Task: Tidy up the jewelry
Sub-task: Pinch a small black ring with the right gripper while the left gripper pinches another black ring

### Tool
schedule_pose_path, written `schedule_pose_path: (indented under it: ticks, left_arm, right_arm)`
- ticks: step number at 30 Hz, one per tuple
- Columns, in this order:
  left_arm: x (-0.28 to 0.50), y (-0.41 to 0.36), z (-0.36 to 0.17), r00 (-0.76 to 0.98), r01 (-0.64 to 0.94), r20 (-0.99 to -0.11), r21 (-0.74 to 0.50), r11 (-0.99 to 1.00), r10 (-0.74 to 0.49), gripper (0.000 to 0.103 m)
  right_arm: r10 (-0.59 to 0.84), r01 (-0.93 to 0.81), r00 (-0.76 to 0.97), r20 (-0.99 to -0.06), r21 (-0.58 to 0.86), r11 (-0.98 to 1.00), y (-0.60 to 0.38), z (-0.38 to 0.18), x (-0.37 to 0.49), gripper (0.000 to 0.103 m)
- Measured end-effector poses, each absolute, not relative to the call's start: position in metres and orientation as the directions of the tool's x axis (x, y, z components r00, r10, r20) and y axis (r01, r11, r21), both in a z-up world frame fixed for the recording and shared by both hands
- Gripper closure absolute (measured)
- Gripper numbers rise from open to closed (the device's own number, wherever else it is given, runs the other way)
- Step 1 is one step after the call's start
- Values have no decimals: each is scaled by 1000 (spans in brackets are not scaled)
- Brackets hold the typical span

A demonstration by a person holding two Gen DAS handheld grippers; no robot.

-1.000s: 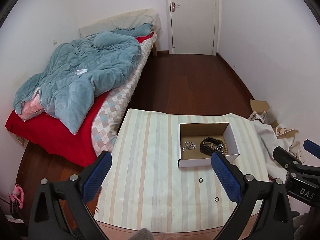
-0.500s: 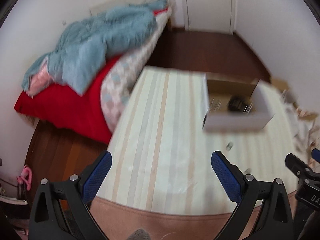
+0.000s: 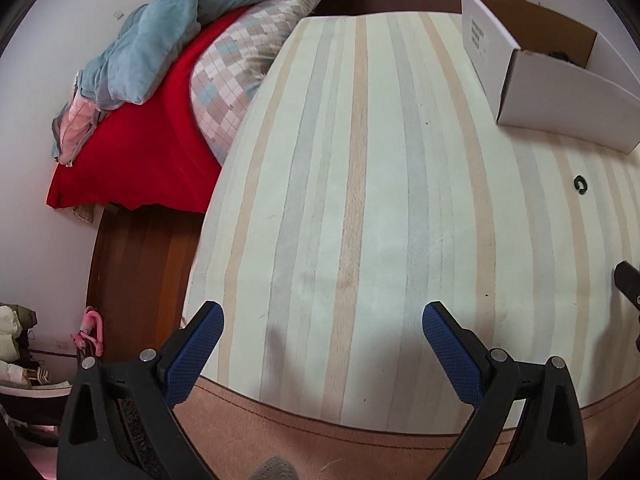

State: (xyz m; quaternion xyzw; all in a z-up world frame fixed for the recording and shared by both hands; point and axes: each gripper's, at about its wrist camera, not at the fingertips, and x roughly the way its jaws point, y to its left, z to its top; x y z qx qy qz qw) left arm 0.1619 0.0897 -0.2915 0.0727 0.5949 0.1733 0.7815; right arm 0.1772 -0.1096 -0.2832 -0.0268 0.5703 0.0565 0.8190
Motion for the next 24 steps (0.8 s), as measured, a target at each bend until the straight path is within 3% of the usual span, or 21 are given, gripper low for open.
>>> schedule_pose_path:
  ticks: [3,4,13,22,24]
  left_arm:
    - [165,89,-295,227,-173,-906,324,930,358,2]
    - [166,88,-295,226,-170,-907,324,931,356,2]
    - [175,69,-282,253,-155,-918,273,949,305,2]
    - [226,4,-275,310,-52,-948,54,997,68,2]
    - [236,-12,-275,315,-20,-948,27,999,32,9]
  right_arm:
    - [12,-157,372,-928,-50,986,-100,-285,171,86]
    - [13,-167,377,-926,-54,984,-99,-285,169,90]
    - [130,26,400,-907,153,988,-169,-265,167,90]
    - [60,127,428,-902,126,984,-225,-250,187,90]
    - [54,136,429,-902,123,983,-230,-251,193,90]
